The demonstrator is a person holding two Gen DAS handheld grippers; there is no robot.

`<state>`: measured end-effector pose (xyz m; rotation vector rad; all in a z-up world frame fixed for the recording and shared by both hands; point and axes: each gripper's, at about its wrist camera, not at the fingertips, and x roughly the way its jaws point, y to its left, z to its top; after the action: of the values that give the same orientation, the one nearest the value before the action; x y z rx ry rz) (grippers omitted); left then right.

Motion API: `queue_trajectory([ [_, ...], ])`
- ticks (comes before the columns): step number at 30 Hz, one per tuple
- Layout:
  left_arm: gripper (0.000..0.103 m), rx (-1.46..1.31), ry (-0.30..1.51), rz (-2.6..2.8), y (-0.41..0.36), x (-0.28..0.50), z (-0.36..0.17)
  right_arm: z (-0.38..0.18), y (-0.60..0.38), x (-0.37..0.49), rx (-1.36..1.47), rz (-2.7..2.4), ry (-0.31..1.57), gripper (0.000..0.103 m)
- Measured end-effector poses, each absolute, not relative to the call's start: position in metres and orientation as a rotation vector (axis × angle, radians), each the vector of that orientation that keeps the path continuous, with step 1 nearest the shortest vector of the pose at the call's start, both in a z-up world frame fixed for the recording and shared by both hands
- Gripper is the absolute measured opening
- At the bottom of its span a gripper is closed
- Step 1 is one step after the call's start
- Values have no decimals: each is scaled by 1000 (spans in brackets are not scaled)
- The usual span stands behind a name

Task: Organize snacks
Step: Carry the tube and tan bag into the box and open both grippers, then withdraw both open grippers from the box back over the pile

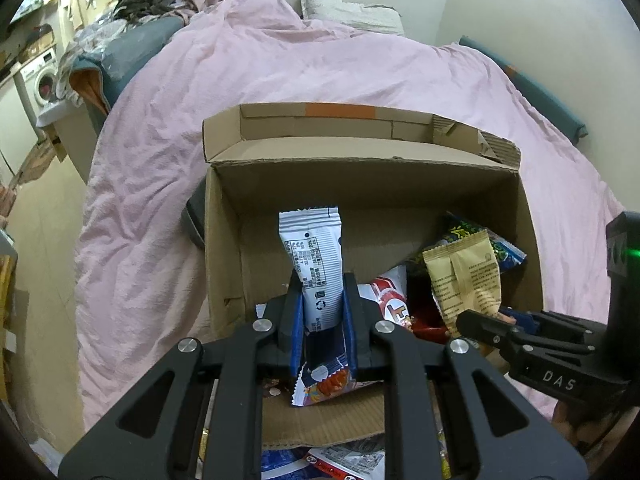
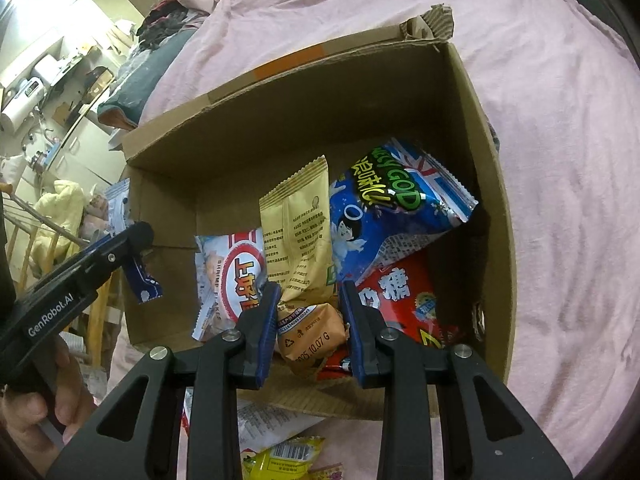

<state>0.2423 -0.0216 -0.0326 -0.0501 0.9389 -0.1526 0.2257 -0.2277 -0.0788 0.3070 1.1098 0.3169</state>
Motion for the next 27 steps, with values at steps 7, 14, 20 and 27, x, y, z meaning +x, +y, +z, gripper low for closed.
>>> queue_trajectory([
  [7, 33, -57, 931, -135, -20, 239, -31, -79, -225, 227, 305, 335, 1107, 32],
  [14, 77, -29, 872, -70, -19, 235, -22, -74, -230, 227, 339, 359, 1072, 35],
  [20, 77, -48, 867, -94, -17, 236, -19, -64, -238, 224, 373, 362, 1017, 64],
  [27, 77, -56, 892, -76, -14, 238, -27, -57, -243, 225, 390, 355, 991, 86],
])
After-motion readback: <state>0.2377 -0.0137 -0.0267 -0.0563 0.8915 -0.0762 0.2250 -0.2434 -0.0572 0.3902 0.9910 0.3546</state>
